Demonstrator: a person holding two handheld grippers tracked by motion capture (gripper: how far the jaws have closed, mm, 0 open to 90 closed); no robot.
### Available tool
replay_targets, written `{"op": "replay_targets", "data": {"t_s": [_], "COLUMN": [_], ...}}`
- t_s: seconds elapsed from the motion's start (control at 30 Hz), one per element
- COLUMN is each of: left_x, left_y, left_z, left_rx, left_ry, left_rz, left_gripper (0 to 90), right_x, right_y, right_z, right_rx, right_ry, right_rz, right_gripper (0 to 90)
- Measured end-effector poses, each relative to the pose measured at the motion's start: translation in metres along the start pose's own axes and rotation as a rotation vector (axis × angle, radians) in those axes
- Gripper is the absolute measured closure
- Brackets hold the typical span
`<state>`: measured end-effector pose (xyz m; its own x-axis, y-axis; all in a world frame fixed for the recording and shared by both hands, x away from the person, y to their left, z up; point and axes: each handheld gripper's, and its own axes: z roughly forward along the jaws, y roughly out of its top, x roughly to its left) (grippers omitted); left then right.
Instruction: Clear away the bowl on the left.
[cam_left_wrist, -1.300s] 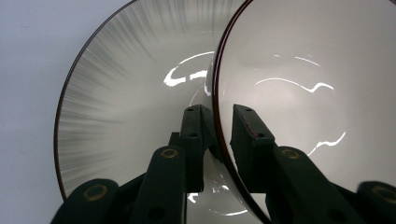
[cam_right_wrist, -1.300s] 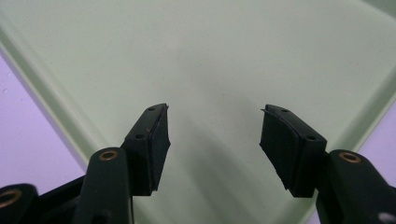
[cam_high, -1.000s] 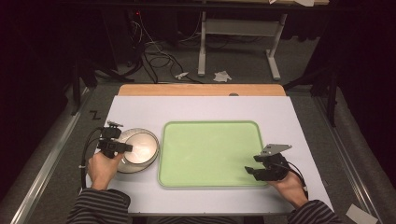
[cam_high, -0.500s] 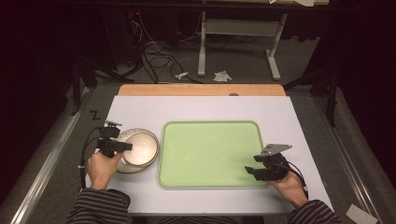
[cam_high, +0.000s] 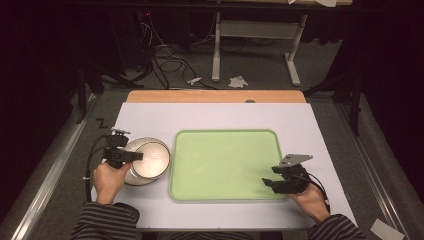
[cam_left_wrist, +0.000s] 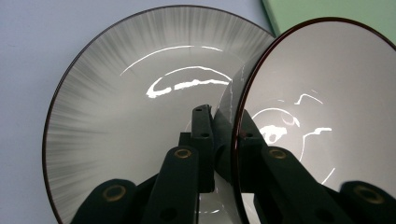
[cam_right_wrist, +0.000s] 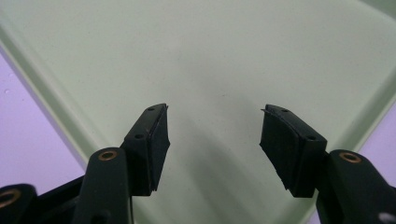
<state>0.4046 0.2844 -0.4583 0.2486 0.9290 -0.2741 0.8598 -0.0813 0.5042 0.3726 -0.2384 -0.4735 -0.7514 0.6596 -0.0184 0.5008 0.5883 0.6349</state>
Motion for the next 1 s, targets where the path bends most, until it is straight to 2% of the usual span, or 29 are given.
{"op": "replay_targets", "data": {"t_s": [0.03, 0.2, 0.53, 0.67, 0.8, 1.0], "left_x": [-0.002, -0.008, -0.018, -0.026, -0.032, -0.039], "left_y": [0.001, 0.002, 0.006, 0.007, 0.009, 0.011], "left_z": [-0.004, -0.013, -0.019, -0.024, -0.026, -0.023], "left_rx": [-0.020, -0.058, -0.079, -0.099, -0.104, -0.086], "left_ry": [-0.010, -0.036, -0.071, -0.075, -0.097, -0.104], "left_rz": [0.005, 0.021, 0.054, 0.082, 0.093, 0.119], "left_gripper": [82.3, 82.3, 82.0, 81.9, 82.0, 82.0], "right_x": [0.000, -0.001, -0.001, 0.000, 0.000, 0.000], "right_y": [0.000, 0.000, 0.000, 0.000, 0.000, 0.000], "right_z": [0.000, 0.001, 0.001, 0.001, 0.001, 0.001], "right_rx": [-0.004, 0.002, 0.010, 0.004, 0.004, 0.004], "right_ry": [-0.004, -0.002, -0.004, -0.004, -0.002, -0.004], "right_rz": [0.005, -0.002, -0.001, 0.002, 0.007, 0.002], "right_gripper": [43.4, 43.4, 43.3, 43.3, 43.3, 43.4]}}
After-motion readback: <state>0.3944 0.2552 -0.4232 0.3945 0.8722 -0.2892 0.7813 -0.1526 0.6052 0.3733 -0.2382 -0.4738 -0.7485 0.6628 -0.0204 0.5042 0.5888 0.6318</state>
